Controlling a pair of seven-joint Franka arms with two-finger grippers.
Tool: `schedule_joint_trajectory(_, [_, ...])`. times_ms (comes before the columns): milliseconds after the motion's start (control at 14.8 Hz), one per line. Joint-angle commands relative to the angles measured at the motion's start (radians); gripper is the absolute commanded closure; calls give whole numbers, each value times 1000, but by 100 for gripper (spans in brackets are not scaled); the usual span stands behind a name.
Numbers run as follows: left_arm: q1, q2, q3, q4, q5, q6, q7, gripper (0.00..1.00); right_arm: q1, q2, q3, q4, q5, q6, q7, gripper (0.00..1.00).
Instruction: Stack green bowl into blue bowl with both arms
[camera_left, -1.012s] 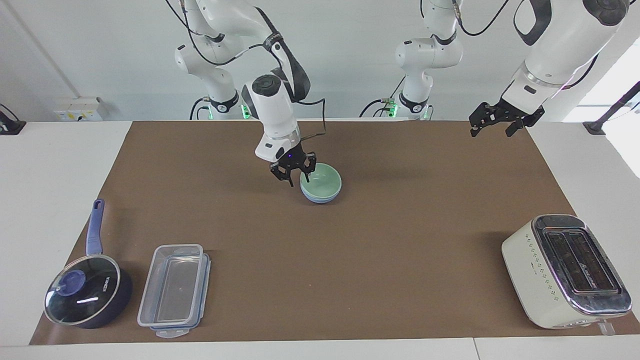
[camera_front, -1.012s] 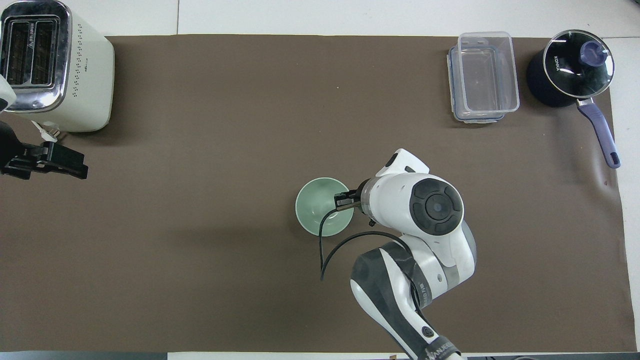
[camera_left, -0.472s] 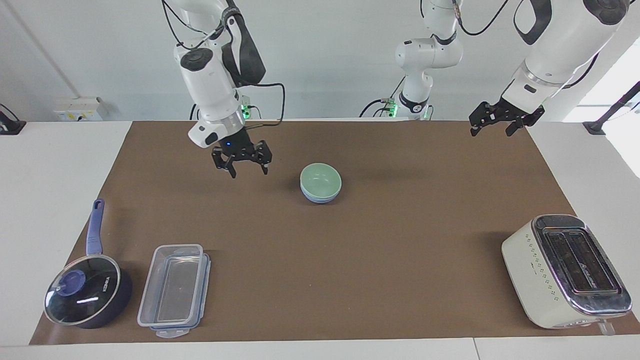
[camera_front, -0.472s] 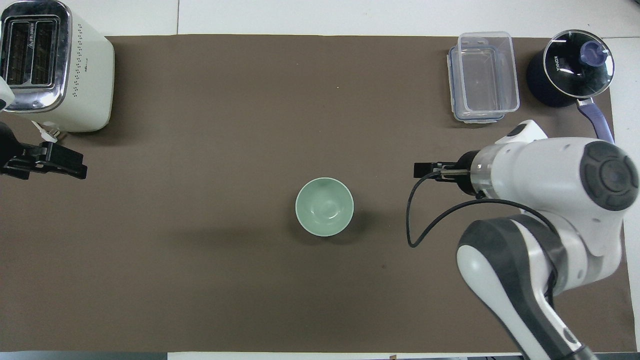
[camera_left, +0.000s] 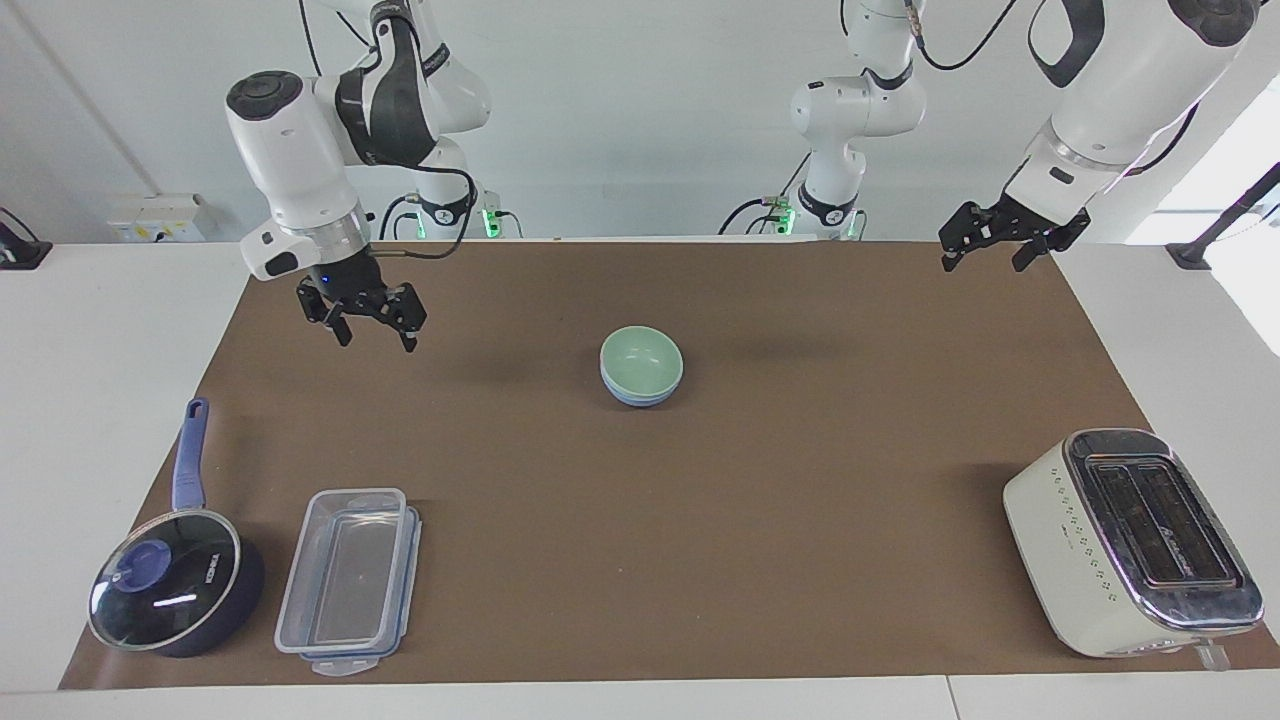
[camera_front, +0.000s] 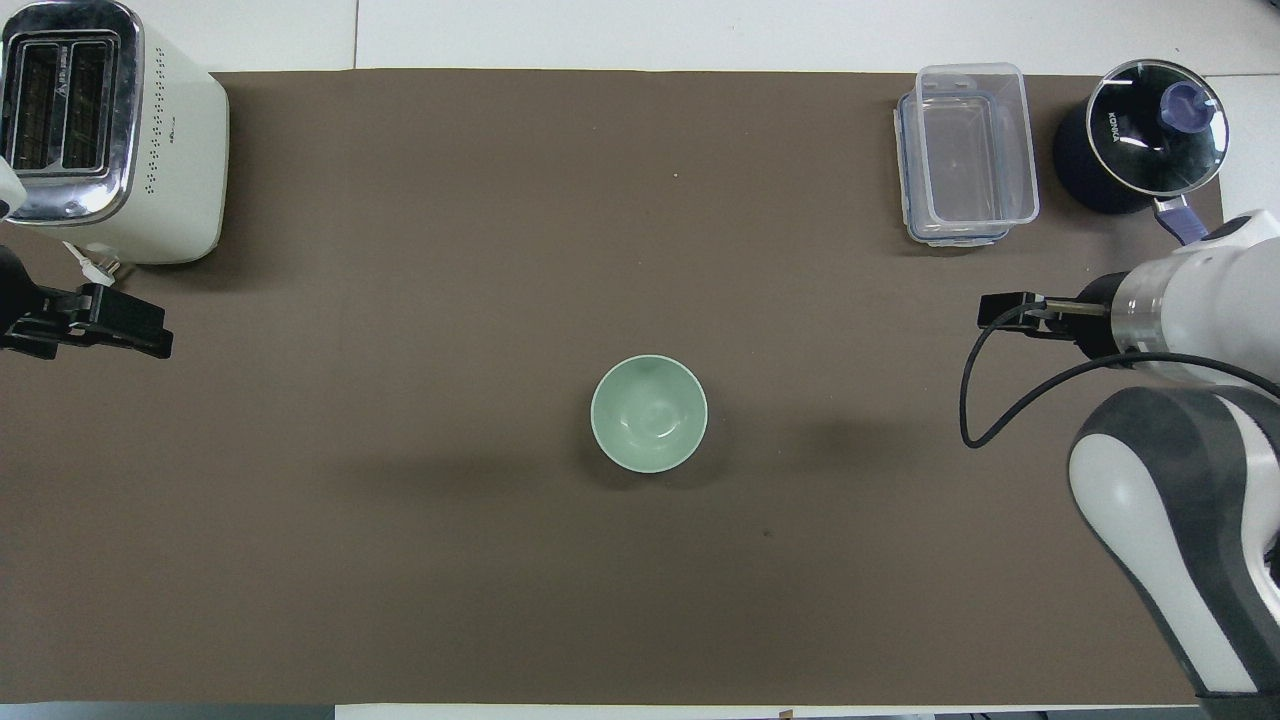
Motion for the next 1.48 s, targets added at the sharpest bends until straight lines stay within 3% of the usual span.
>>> schedule_joint_trajectory(0, [-3,-26,-4,-26,21,9,0,0,-25,48,14,144,-13,-125,-14,0])
schedule_joint_trajectory(337, [6,-26,-4,-24,23,3,-5,0,-28,125,10,362,-47,-306,-39,0])
schedule_joint_trajectory(945, [9,-26,-4,-24,23,3,-3,0,-69,107,10,391,-35,-417,-100,0])
schedule_joint_trajectory(1080, [9,-27,-4,-24,23,3,-3,0,-62,121,14,436,-33,-466,-99,0])
schedule_joint_trajectory(1417, [9,-26,-2,-24,23,3,-3,0,-63,111,14,421,-47,-472,-99,0])
